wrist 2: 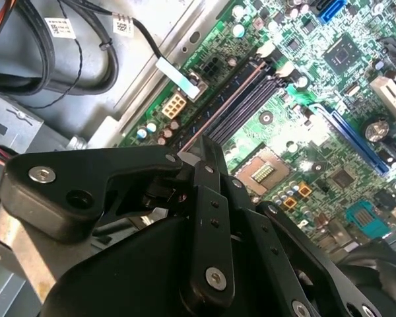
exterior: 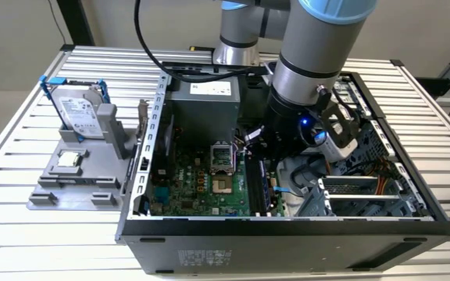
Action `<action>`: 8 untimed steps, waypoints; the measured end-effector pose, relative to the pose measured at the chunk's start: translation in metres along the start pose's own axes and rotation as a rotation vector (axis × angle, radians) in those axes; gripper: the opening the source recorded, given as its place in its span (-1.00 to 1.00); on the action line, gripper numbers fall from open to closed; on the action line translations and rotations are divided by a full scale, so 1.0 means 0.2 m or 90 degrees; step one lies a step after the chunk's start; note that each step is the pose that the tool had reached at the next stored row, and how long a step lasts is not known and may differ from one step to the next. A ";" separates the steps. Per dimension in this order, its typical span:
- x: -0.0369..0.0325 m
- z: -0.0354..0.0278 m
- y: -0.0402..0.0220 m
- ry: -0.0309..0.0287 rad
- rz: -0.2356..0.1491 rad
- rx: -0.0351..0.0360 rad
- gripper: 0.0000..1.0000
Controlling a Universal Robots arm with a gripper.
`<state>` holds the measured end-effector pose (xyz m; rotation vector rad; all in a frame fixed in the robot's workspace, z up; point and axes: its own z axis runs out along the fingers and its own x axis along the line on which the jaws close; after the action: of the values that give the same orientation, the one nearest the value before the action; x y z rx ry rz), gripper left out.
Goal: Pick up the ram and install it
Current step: 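Insert the ram into the slot, then press down the ram until it locks into place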
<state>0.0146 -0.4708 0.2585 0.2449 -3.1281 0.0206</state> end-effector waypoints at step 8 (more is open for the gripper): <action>0.000 -0.001 0.000 -0.0004 -0.024 0.0002 -1.00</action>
<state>0.0145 -0.4708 0.2586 0.3050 -3.1232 0.0209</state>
